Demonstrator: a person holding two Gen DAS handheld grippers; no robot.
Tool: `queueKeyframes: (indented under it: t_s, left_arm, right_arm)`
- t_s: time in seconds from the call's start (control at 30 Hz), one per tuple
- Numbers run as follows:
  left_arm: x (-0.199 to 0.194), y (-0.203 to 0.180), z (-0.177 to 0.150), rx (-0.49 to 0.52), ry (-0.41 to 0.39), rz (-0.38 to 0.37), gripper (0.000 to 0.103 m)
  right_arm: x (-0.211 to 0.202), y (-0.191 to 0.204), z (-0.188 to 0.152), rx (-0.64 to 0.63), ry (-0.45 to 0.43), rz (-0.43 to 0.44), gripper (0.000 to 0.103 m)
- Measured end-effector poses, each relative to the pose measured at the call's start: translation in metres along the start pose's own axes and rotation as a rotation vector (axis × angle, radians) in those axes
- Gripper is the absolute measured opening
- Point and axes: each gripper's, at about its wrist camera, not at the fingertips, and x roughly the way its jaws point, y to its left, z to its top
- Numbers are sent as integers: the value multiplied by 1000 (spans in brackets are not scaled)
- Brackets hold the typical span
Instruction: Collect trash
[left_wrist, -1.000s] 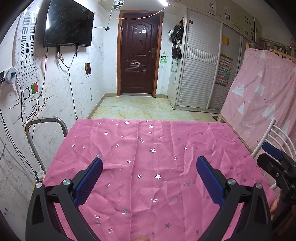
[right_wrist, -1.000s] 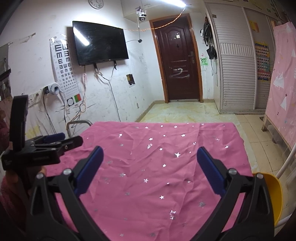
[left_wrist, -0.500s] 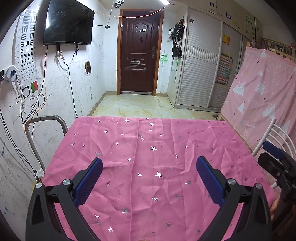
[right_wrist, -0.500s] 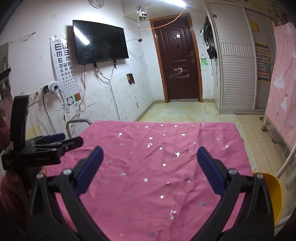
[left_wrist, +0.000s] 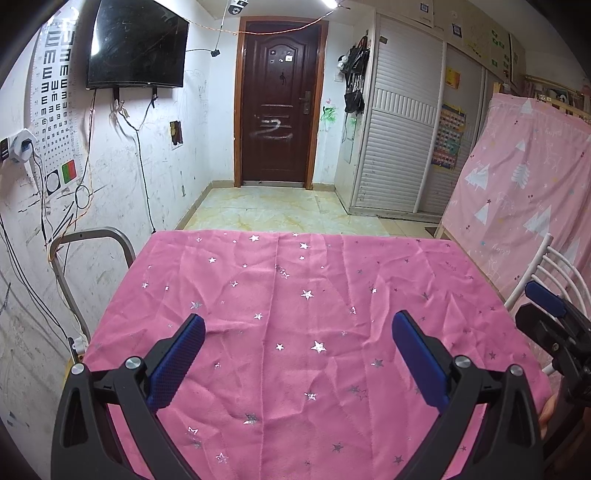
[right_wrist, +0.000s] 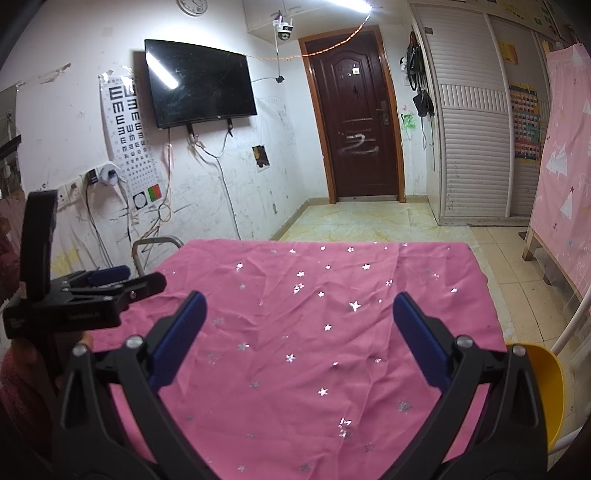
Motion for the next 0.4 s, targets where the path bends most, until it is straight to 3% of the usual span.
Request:
queueKeyframes:
  t_s: [0.4]
  left_arm:
    - [6, -1, -1, -7, 15, 7, 93]
  right_arm:
    - [6, -2, -5, 3, 12, -3, 97]
